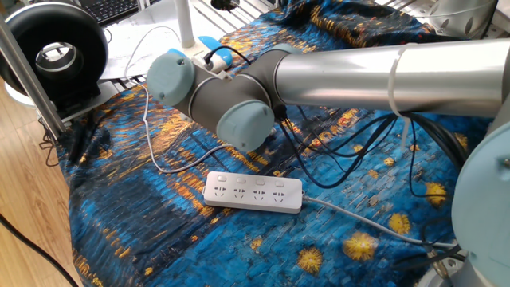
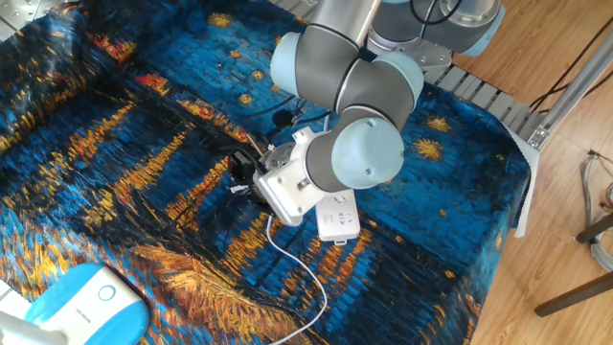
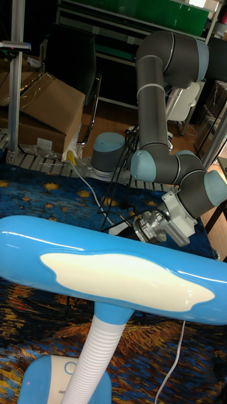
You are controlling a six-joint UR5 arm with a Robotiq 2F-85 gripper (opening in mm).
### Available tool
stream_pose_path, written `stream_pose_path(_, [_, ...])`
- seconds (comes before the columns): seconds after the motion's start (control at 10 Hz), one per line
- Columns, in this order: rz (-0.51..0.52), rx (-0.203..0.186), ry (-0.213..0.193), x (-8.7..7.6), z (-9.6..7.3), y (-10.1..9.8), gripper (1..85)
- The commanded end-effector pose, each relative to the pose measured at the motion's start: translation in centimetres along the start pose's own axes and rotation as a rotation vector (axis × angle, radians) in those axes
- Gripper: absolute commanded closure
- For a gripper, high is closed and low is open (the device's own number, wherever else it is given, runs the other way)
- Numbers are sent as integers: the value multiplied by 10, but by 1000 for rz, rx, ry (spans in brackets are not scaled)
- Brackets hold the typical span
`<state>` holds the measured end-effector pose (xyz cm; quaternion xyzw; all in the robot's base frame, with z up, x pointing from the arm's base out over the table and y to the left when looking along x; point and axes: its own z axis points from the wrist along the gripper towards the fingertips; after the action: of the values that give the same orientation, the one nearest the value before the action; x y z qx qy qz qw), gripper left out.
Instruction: Plug in the power cord of the desk lamp, turn on the socket, and light up the desk lamp
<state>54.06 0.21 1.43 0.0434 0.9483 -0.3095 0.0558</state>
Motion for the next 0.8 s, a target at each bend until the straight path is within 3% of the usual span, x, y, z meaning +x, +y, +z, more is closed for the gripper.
stream_pose_path(0.0, [3,0,11,5,-1,-2,593])
stream_pose_path(0.5, [13,8,28,12,2,-4,593])
stream_pose_path(0.7, [39,34,29,12,2,-10,593])
